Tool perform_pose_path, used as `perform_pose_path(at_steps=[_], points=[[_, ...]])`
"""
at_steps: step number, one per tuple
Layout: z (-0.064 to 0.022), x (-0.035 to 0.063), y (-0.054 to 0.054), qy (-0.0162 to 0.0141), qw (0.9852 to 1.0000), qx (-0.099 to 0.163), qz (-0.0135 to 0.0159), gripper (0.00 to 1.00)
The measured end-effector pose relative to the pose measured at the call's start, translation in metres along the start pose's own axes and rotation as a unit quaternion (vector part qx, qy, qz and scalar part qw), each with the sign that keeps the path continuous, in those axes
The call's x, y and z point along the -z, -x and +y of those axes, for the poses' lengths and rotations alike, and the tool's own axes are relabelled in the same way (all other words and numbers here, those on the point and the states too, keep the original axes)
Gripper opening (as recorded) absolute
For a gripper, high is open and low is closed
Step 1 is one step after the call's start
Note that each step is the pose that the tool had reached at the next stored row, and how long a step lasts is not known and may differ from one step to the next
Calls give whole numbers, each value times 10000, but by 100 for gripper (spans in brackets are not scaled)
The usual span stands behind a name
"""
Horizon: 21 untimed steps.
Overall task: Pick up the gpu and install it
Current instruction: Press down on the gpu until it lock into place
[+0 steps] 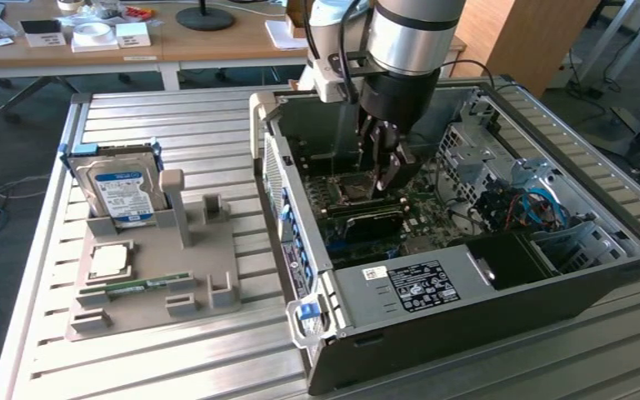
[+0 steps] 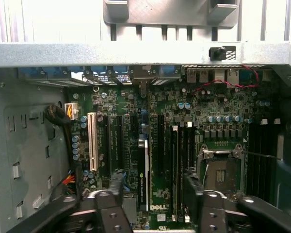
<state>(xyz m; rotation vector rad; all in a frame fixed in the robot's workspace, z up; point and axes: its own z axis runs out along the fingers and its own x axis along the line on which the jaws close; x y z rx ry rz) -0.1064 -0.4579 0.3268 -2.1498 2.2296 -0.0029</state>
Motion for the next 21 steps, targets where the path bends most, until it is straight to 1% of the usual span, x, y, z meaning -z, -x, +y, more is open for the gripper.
perform_pose_path(at_steps=[3,5,8,9,10,11,15,16,19,21], points=[[0,0,0,0,10000,0,0,45],[0,0,0,0,10000,0,0,45],[0,0,0,0,10000,0,0,27],[0,0,0,0,10000,0,0,27],[0,0,0,0,10000,0,0,16],[0,0,0,0,10000,0,0,10],[0,0,0,0,10000,0,0,11],[-3,0,0,0,10000,0,-4,11],[-49,-1,2,1,10000,0,-11,11],[-63,-11,2,0,10000,0,-15,11]])
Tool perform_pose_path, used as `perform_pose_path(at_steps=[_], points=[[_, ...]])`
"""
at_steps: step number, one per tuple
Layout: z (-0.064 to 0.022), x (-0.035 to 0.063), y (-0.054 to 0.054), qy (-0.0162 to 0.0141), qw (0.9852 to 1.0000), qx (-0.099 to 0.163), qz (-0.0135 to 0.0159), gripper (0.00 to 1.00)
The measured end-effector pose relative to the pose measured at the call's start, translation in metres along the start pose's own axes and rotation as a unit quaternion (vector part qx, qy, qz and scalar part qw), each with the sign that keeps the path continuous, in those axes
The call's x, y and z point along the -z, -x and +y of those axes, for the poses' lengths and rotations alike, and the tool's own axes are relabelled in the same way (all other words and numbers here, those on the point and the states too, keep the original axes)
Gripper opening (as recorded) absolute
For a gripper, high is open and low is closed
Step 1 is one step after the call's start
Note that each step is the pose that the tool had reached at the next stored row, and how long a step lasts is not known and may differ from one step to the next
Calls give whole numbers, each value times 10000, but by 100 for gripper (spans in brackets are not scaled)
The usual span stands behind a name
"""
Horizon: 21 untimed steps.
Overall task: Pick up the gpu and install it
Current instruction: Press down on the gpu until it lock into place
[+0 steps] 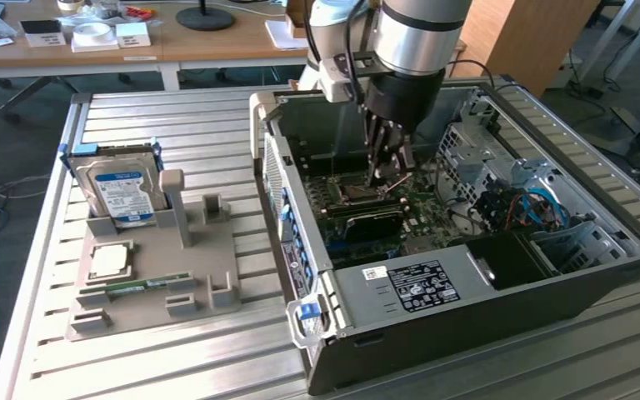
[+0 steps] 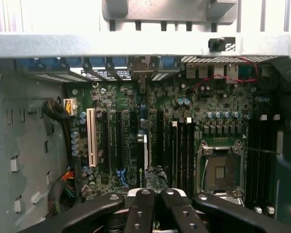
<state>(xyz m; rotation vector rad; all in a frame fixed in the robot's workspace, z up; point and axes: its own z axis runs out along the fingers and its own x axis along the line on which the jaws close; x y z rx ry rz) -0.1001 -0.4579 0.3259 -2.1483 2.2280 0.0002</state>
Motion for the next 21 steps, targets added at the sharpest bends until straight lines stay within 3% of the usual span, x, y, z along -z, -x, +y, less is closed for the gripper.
perform_pose_path(at_steps=[15,21], points=[[7,-268,-8,1,10000,0,1,11],[9,-283,-2,1,10000,-2,1,11]])
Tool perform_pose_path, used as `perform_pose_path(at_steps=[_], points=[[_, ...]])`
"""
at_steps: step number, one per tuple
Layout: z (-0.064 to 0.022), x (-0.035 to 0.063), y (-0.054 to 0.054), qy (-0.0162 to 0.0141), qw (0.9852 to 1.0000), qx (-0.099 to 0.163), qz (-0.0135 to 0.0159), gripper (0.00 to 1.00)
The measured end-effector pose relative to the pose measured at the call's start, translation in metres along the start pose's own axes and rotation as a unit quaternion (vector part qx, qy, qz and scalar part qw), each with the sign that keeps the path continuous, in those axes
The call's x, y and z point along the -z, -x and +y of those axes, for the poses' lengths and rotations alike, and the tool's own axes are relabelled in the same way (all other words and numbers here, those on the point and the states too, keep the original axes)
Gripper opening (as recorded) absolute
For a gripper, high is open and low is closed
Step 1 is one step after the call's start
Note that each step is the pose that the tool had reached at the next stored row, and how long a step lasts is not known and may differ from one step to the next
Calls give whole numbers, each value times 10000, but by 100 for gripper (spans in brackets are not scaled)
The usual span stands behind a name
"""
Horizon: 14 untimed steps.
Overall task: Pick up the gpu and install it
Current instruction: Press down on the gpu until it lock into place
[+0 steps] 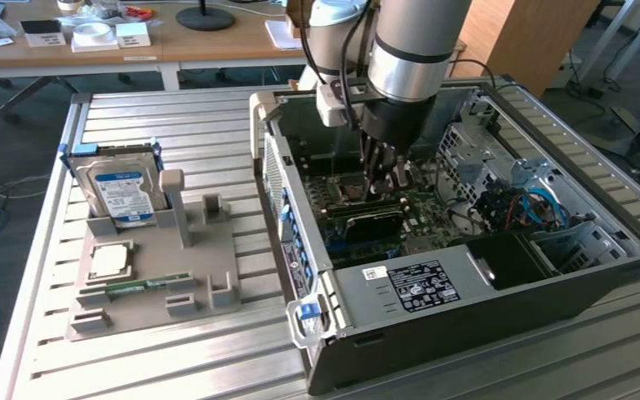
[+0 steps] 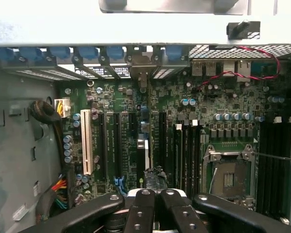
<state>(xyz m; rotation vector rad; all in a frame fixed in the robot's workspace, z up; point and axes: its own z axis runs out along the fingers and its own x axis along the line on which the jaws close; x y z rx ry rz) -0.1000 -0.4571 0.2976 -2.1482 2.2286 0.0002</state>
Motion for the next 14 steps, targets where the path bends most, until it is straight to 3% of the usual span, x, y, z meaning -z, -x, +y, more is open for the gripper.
perform_pose_path(at_steps=[14], points=[[10,-160,22,1,10000,1,0,11]])
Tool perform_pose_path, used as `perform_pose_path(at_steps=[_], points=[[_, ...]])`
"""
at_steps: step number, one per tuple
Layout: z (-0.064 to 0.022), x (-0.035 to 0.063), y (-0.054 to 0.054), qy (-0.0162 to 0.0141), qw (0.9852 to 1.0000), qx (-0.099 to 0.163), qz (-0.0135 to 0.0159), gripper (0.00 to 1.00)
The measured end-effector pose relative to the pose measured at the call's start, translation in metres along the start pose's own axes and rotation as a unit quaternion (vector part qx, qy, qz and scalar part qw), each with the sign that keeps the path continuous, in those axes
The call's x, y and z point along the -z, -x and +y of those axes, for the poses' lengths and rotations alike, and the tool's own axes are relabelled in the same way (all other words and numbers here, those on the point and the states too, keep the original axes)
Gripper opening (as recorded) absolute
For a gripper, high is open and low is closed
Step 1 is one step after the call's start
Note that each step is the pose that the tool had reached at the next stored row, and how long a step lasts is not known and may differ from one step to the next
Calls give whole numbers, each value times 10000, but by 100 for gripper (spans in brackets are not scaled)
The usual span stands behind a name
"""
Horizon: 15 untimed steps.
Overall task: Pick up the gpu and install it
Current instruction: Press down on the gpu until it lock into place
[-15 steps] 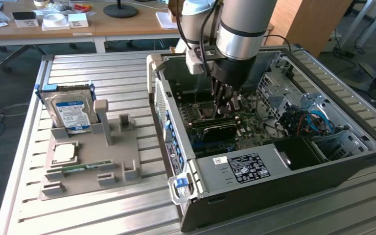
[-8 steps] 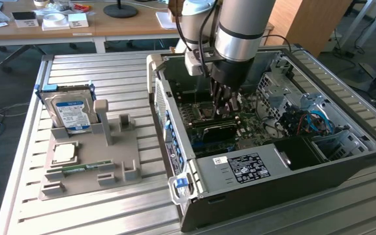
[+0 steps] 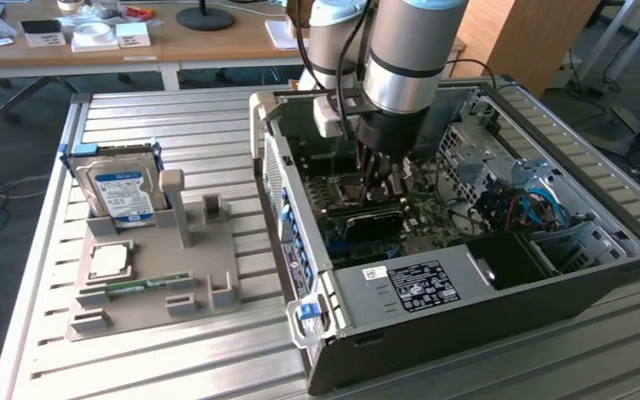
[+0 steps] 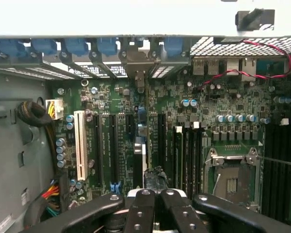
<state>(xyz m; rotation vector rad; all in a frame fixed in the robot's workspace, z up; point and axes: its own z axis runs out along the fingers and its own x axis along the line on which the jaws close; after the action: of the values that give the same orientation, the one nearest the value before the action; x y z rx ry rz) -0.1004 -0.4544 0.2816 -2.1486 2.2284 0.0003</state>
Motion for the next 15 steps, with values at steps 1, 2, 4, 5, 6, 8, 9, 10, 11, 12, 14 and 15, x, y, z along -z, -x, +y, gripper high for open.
perform_pose_path(at_steps=[1,2,4,5,6,8,9,10,11,12,14,15], points=[[0,0,0,0,10000,0,0,11],[5,-5,0,-1,10000,-1,-1,11],[21,-30,1,-1,10000,-1,-1,11],[22,-45,2,0,10000,0,-1,11],[22,-64,3,-1,10000,1,-2,11],[24,-97,2,-1,10000,1,-1,11],[24,-105,2,0,10000,0,-1,11],[25,-105,1,0,10000,0,0,11],[25,-105,1,0,10000,0,0,11],[25,-105,1,0,10000,0,0,11],[25,-129,1,-1,10000,0,-2,11],[26,-145,0,-1,10000,0,-2,11]])
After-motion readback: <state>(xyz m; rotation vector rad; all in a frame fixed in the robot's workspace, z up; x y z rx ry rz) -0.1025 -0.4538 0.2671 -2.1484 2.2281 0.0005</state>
